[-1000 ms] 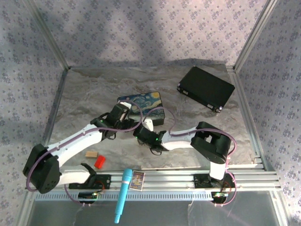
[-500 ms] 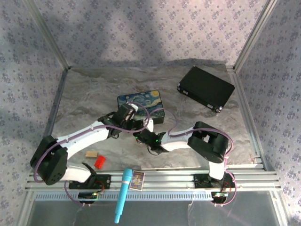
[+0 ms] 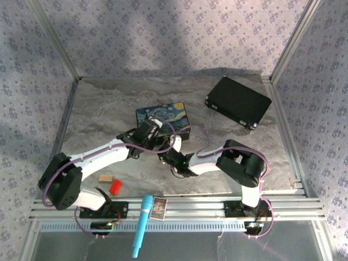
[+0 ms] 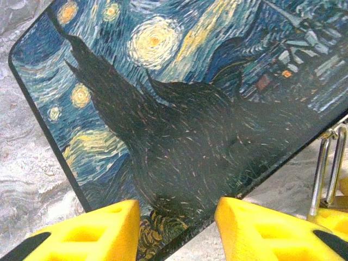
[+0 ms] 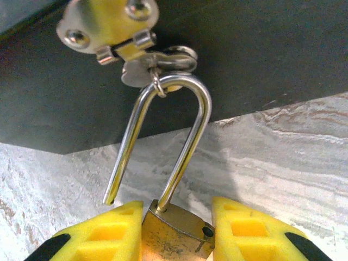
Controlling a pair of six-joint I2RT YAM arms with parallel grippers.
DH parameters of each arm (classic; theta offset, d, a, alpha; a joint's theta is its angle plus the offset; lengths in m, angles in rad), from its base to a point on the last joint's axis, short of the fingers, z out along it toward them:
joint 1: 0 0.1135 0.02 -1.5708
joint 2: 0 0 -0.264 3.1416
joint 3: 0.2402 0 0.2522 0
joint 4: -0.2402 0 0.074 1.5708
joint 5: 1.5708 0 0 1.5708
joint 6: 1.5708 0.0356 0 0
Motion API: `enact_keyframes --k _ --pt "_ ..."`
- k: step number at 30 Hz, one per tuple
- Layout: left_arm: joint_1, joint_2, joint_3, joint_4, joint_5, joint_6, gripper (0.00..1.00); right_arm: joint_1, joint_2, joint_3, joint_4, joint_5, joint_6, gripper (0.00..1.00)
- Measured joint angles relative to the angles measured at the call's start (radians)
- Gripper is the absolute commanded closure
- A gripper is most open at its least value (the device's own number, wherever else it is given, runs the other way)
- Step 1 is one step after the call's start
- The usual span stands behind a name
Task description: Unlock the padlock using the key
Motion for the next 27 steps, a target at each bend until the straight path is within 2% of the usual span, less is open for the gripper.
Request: enact_keyframes --k 8,10,27 --pt "-0.008 0.019 -0.006 -0.006 -0.016 0.026 0.57 -0.018 0.000 -0.032 0.080 0.023 0.011 0.73" --pt "-0.008 0.019 -0.006 -0.006 -0.016 0.026 0.60 -0.022 0.000 -0.037 0.097 0.021 0.014 0.73" --pt "-0.006 0.070 0.030 -0.003 -0.053 0.051 0.60 -0.112 0.000 -0.079 0.287 -0.082 0.102 0.74"
